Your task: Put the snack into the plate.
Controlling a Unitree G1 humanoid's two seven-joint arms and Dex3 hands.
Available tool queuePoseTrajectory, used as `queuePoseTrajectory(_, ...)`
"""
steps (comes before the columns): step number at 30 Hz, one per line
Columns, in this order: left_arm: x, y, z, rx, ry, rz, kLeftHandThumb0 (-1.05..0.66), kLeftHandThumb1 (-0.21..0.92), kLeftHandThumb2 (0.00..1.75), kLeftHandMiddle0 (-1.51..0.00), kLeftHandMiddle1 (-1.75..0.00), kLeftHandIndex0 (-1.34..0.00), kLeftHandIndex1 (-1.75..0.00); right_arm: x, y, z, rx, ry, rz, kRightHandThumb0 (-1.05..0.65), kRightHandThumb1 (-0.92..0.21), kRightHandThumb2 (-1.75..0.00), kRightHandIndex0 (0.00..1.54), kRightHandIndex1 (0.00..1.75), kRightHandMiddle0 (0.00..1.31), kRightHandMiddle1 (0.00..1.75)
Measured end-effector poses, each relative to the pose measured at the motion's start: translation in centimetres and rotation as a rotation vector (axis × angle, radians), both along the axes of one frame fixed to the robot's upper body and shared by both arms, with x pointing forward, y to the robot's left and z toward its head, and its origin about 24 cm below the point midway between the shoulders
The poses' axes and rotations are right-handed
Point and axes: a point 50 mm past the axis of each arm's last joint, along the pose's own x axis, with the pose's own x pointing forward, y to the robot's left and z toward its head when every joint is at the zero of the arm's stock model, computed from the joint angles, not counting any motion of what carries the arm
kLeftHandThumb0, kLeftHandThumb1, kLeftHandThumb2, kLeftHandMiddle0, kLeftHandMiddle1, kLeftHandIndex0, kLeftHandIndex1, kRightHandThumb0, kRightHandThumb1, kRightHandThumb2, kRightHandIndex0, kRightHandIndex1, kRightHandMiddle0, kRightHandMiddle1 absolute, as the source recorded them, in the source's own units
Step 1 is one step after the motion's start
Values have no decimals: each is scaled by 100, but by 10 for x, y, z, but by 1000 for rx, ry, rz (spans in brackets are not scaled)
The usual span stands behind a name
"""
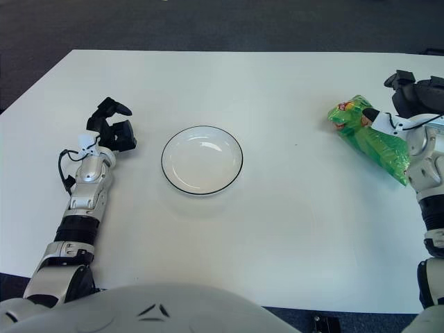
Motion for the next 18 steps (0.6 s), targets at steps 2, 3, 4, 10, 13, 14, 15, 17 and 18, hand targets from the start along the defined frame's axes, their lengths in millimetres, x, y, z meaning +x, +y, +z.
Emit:
queuePoseTrajectory(2,0,2,-1,1,6,-1,-51,26,139,-139,-175,-66,-175,0,4,-2,26,9,-4,-105,-92,-100,0,18,0,43)
queuePoseTrajectory(3,0,3,-2,2,8,2,-51,25,140,-139,-175,-67,-175,0,6,-3,37,18,-7,-105,-92,-101,0,16,0,39)
queuePoseTrajectory(4,1,3,-2,3,10,4,-51,24,142,-140,-175,-68,-175,-1,8,-3,45,26,-11,-105,-92,-102,0,15,0,36)
queuePoseTrajectory(10,1,7,-2,13,5,26,-53,20,147,-142,-175,-72,-175,-2,15,-5,87,81,-26,-105,-92,-105,0,4,0,21)
queuePoseTrajectory(13,1,9,-3,14,8,36,-54,19,147,-142,-175,-72,-175,-2,18,-5,88,99,-25,-105,-92,-105,0,1,0,17)
queuePoseTrajectory(14,1,9,-3,14,9,40,-54,19,147,-142,-175,-72,-175,-2,18,-5,85,105,-25,-105,-92,-105,0,1,0,16)
queuePoseTrajectory(15,0,10,-3,13,9,43,-54,19,147,-141,-175,-72,-175,-1,19,-5,82,114,-25,-105,-92,-105,0,0,0,15)
queuePoseTrajectory(17,0,10,-3,14,9,44,-53,20,147,-141,-175,-72,-175,-1,20,-6,81,130,-23,-105,-92,-105,0,0,0,15)
queuePoseTrajectory(18,0,10,-3,14,9,44,-53,20,146,-140,-175,-71,-175,-1,21,-7,81,138,-22,-105,-92,-105,0,0,0,16)
